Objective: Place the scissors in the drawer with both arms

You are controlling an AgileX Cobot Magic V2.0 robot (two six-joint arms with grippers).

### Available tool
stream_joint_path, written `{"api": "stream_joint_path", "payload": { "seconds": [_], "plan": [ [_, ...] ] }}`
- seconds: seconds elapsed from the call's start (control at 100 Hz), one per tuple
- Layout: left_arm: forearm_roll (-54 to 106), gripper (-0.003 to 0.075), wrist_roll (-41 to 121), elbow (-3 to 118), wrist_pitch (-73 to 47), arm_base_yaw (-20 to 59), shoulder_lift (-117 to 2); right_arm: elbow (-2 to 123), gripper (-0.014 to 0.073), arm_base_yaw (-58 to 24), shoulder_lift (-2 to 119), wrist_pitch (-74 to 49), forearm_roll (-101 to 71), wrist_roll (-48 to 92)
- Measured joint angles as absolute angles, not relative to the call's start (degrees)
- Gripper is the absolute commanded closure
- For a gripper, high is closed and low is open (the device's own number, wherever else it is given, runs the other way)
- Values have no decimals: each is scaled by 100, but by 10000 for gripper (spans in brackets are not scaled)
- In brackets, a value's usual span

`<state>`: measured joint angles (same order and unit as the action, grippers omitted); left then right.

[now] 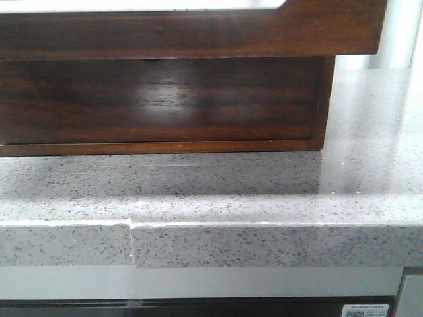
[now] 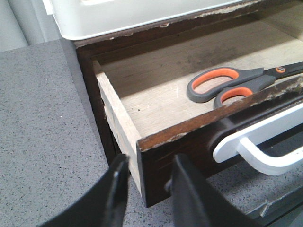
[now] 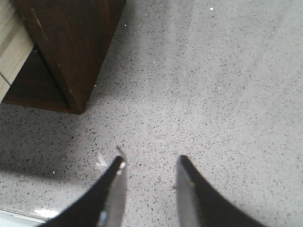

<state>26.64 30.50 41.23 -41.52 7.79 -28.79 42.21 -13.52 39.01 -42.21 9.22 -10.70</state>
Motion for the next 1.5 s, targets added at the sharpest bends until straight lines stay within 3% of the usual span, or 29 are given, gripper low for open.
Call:
{"api": "stream_joint_path", "payload": {
  "seconds": [0.07,0.16,1.09,1.26,1.5],
  "plan": [
    [2664,741,3050,4123,-4152,779,-2879,4221,595,-1352,3901,-4221,922,-1083],
    [2664,741,3050,4123,-4152,779,-2879,4221,662,-1352,3897,-4221,922,-1083],
    [2465,741,3040,4090,-4213,769,-2875,4221,662,-1352,3897,-4267,980,-1096],
    [1998,741,2834,3423,-3322,544,-2399,4221,662,-1352,3897,-4267,980,-1096],
    [425,741,752,1710,-2110,338,-939,4221,662,-1352,3897,-4276,980,-1108]
  ]
}}
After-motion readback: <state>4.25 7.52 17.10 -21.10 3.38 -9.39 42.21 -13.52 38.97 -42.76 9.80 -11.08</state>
